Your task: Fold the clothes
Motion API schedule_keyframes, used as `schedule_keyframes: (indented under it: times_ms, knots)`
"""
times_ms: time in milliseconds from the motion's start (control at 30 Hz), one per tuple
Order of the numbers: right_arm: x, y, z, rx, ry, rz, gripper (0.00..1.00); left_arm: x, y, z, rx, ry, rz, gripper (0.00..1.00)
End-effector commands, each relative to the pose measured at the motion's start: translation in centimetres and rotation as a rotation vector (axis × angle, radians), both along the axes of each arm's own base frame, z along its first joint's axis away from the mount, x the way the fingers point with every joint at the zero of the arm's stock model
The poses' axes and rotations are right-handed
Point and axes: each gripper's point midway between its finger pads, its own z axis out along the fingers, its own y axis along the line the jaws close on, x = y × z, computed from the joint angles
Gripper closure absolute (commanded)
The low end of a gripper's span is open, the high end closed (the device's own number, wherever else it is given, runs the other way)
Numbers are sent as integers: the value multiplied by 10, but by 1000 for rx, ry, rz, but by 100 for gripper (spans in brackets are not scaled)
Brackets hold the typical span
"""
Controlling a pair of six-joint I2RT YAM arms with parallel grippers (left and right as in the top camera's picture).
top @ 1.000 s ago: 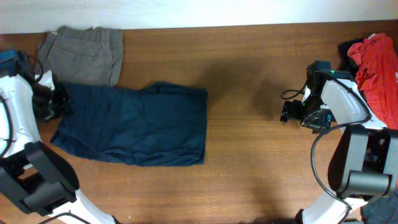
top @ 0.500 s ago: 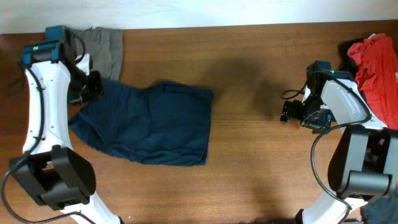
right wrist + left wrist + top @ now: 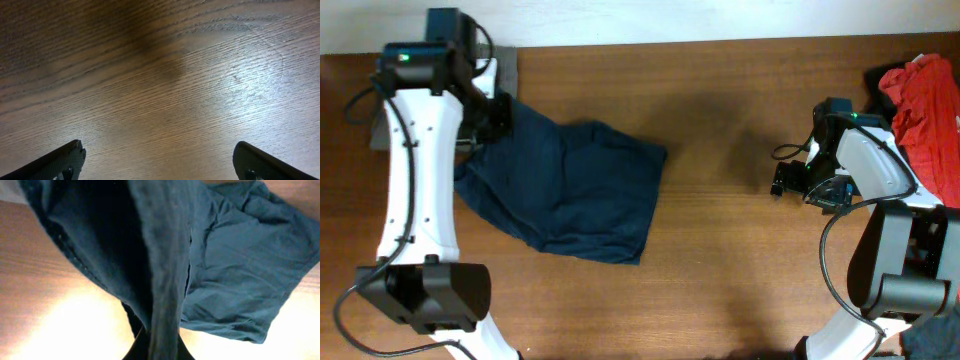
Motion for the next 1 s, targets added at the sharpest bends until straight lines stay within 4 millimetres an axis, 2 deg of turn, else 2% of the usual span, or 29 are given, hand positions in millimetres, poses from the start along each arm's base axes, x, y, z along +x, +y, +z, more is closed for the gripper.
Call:
schedule_keyframes:
  times_ms: [0,233,400,667,967]
  knots:
    - [6,-2,12,-5,-41,3,1,-6,9,21,91,-50,68,100]
    - [6,-2,12,-5,-41,3,1,-6,-19,20,84,-53,-1,100]
    - [6,-2,12,-5,-41,3,1,-2,-45,22,78,-81,-64,100]
    - [6,-2,12,-5,-41,3,1,-7,-85,20,73,-88,-164,100]
    - [6,-2,12,-5,-41,3,1,-11,-103,15,61,-81,-181,100]
